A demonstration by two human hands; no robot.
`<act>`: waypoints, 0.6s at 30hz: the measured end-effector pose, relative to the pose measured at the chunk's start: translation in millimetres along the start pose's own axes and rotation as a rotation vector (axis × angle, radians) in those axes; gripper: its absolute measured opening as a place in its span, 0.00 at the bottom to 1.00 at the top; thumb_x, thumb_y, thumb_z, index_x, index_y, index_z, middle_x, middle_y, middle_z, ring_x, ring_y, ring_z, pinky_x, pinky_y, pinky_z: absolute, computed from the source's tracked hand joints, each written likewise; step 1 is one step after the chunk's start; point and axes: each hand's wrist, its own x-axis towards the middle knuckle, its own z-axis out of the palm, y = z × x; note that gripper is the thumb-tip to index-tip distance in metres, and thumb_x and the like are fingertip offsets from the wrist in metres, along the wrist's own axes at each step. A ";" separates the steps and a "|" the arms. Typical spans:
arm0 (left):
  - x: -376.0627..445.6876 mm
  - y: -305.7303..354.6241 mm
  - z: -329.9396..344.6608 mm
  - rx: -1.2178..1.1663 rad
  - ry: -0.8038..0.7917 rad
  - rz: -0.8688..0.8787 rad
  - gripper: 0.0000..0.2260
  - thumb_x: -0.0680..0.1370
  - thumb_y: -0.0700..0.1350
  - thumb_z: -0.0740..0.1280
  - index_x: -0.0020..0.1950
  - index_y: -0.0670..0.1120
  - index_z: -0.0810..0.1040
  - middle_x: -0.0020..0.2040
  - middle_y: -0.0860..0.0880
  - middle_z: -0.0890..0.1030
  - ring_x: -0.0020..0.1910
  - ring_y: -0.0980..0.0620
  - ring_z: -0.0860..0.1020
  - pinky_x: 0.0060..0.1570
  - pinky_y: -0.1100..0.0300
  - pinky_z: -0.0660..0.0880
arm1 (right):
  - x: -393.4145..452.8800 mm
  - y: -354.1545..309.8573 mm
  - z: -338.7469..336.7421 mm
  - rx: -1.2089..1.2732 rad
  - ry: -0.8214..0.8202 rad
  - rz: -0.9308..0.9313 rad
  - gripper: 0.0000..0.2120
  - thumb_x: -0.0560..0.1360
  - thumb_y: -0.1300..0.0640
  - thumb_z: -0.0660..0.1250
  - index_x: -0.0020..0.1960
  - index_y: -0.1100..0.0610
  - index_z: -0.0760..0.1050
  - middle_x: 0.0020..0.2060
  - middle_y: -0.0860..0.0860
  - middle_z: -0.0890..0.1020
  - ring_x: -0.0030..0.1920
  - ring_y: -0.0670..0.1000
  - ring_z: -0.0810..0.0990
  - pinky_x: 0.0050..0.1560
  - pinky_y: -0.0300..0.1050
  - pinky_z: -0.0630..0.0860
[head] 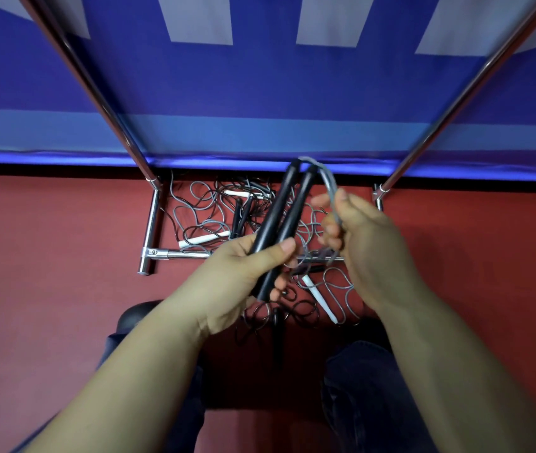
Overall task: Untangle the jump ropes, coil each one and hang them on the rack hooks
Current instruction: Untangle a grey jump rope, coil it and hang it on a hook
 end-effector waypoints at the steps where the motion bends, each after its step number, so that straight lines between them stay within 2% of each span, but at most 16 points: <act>1: 1.4 1.2 0.4 -0.071 0.051 0.002 0.10 0.66 0.46 0.67 0.44 0.42 0.77 0.31 0.51 0.78 0.24 0.57 0.72 0.23 0.67 0.69 | -2.2 1.2 2.7 -0.093 -0.034 0.002 0.17 0.81 0.53 0.54 0.38 0.54 0.76 0.21 0.44 0.67 0.24 0.43 0.64 0.31 0.36 0.64; 4: 3.5 8.2 4.0 -0.299 0.114 -0.025 0.10 0.66 0.48 0.66 0.39 0.42 0.81 0.33 0.49 0.79 0.23 0.58 0.73 0.21 0.68 0.69 | -8.7 9.0 10.3 -0.312 -0.147 0.062 0.18 0.81 0.52 0.54 0.37 0.54 0.74 0.20 0.44 0.66 0.22 0.42 0.63 0.30 0.38 0.63; 6: 3.3 13.9 5.2 -0.455 0.096 -0.076 0.11 0.66 0.48 0.65 0.37 0.42 0.82 0.31 0.48 0.80 0.22 0.58 0.73 0.19 0.69 0.68 | -13.9 11.9 15.8 -0.341 -0.238 0.132 0.16 0.81 0.52 0.54 0.39 0.52 0.75 0.23 0.43 0.72 0.21 0.40 0.66 0.29 0.36 0.64; 8: 2.0 17.7 3.8 -0.528 0.076 -0.120 0.11 0.67 0.48 0.65 0.40 0.41 0.79 0.34 0.46 0.81 0.21 0.59 0.72 0.18 0.70 0.67 | -17.8 11.8 19.3 -0.286 -0.326 0.205 0.14 0.82 0.55 0.54 0.43 0.53 0.75 0.27 0.44 0.77 0.20 0.39 0.69 0.27 0.31 0.64; 11: 0.7 19.5 -2.5 -0.559 0.095 -0.140 0.11 0.67 0.48 0.65 0.41 0.40 0.79 0.42 0.44 0.83 0.20 0.59 0.71 0.18 0.70 0.68 | -20.3 10.4 21.2 -0.350 -0.423 0.211 0.15 0.81 0.52 0.53 0.47 0.55 0.77 0.29 0.54 0.73 0.25 0.44 0.65 0.27 0.36 0.61; 14: 1.6 21.2 -8.4 -0.560 0.141 -0.135 0.12 0.66 0.48 0.66 0.43 0.41 0.80 0.38 0.46 0.82 0.20 0.60 0.70 0.19 0.70 0.68 | -22.4 8.5 24.3 -0.436 -0.501 0.221 0.15 0.82 0.52 0.52 0.43 0.51 0.75 0.20 0.41 0.73 0.22 0.40 0.65 0.31 0.38 0.66; 16: 2.5 23.2 -13.4 -0.545 0.174 -0.121 0.12 0.68 0.48 0.66 0.44 0.41 0.79 0.35 0.48 0.80 0.20 0.60 0.69 0.20 0.70 0.68 | -22.6 7.9 23.7 -0.521 -0.503 0.196 0.17 0.81 0.49 0.54 0.39 0.53 0.75 0.19 0.42 0.70 0.22 0.40 0.67 0.34 0.42 0.70; 18: 3.9 23.5 -18.7 -0.453 0.233 -0.107 0.10 0.73 0.48 0.65 0.44 0.42 0.79 0.33 0.49 0.78 0.20 0.59 0.69 0.20 0.70 0.68 | -21.9 8.7 19.4 -0.588 -0.486 0.145 0.18 0.79 0.46 0.57 0.37 0.54 0.77 0.23 0.46 0.68 0.26 0.46 0.68 0.36 0.46 0.72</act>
